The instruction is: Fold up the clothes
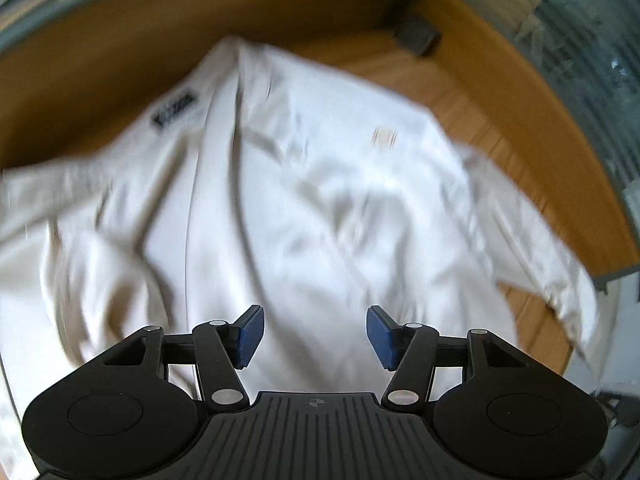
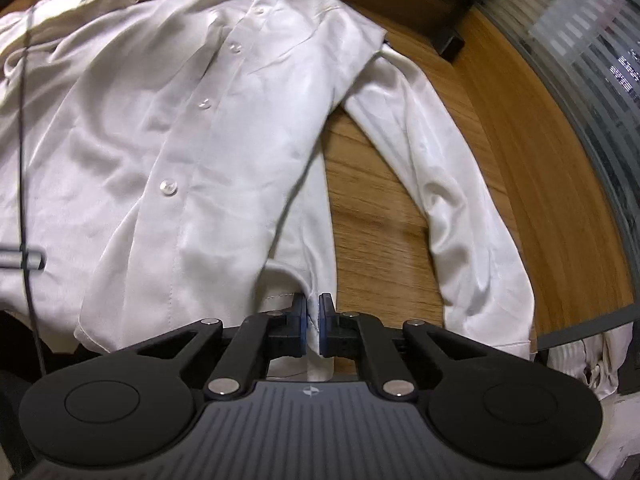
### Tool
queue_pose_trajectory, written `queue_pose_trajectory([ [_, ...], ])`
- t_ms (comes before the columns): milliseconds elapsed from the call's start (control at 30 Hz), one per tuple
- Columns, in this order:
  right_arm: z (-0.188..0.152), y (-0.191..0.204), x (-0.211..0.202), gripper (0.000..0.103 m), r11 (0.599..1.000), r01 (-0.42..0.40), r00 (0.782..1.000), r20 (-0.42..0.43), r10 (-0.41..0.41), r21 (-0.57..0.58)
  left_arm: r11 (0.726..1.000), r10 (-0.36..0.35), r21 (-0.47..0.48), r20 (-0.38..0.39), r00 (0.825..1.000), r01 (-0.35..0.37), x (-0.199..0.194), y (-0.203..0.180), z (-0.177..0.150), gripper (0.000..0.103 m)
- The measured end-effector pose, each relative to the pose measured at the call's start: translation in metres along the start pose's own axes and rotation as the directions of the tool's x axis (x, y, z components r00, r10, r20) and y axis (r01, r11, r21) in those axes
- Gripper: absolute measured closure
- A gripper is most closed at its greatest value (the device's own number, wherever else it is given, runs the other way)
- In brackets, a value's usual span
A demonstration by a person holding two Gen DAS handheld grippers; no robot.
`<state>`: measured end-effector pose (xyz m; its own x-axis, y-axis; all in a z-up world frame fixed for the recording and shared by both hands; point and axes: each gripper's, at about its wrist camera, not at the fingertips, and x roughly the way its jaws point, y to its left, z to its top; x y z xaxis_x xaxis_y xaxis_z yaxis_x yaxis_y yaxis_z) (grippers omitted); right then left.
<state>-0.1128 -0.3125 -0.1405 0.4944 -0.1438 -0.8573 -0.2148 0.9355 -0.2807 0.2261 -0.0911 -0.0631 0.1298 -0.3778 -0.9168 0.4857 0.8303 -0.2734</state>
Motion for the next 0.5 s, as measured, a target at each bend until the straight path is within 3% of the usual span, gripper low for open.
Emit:
queue_pose_trajectory([
  [67,-0.004,-0.014,-0.006,0.098,0.999,0.005,1.000,0.015,-0.005,0.051,1.000,0.016,-0.024,-0.017,1.000,-0.016,0.005,0.000,-0.013,0.043],
  [167,-0.017,-0.050,-0.009,0.098,0.975,-0.002,1.000,0.010,0.000,0.223,0.998,0.026,-0.057,-0.025,0.999,-0.027,0.007,0.003,-0.026,0.043],
  [300,-0.046,-0.099,0.004,0.097,0.860,-0.006,0.999,-0.025,0.022,0.510,0.995,0.039,-0.089,-0.006,0.999,-0.039,0.005,0.008,-0.030,0.043],
  [367,-0.057,-0.115,0.008,0.089,0.788,0.003,0.999,-0.044,0.031,0.616,0.993,0.043,-0.107,0.007,0.999,-0.042,0.004,0.011,-0.027,0.043],
  [400,-0.059,-0.117,0.006,0.079,0.765,0.004,0.998,-0.046,0.033,0.644,0.993,0.042,-0.115,0.017,0.999,-0.040,0.004,0.012,-0.024,0.042],
  [500,-0.064,-0.116,-0.005,0.074,0.728,0.005,0.999,-0.033,0.024,0.686,0.991,0.032,-0.129,0.055,0.998,-0.024,0.000,0.013,-0.010,0.042],
])
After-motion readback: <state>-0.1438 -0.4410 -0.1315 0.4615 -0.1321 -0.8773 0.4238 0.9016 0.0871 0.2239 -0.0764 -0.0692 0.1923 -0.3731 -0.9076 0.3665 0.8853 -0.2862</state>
